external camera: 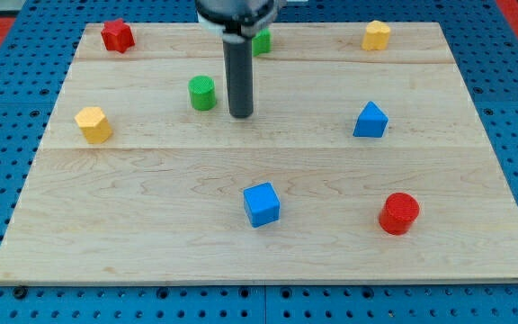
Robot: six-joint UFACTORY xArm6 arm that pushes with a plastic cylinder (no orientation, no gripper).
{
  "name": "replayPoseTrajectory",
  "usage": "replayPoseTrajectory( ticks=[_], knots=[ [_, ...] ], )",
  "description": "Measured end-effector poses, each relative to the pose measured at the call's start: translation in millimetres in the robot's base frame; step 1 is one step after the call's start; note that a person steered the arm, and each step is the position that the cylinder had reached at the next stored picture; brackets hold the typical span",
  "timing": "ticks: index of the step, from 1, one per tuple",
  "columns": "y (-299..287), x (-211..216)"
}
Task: Place the green circle below the yellow hexagon
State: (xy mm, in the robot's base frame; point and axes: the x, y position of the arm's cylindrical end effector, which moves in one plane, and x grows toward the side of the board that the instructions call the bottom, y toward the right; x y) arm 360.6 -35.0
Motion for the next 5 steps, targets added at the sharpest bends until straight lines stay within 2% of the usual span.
replayPoseTrajectory(
  ticks=[1,2,3,4,5],
  knots=[
    [-39.6,-21.1],
    [-43.6,13.9],
    [-46.7,-31.4],
    [-66.6,-40.0],
    [-66.3,16.4]
  ],
)
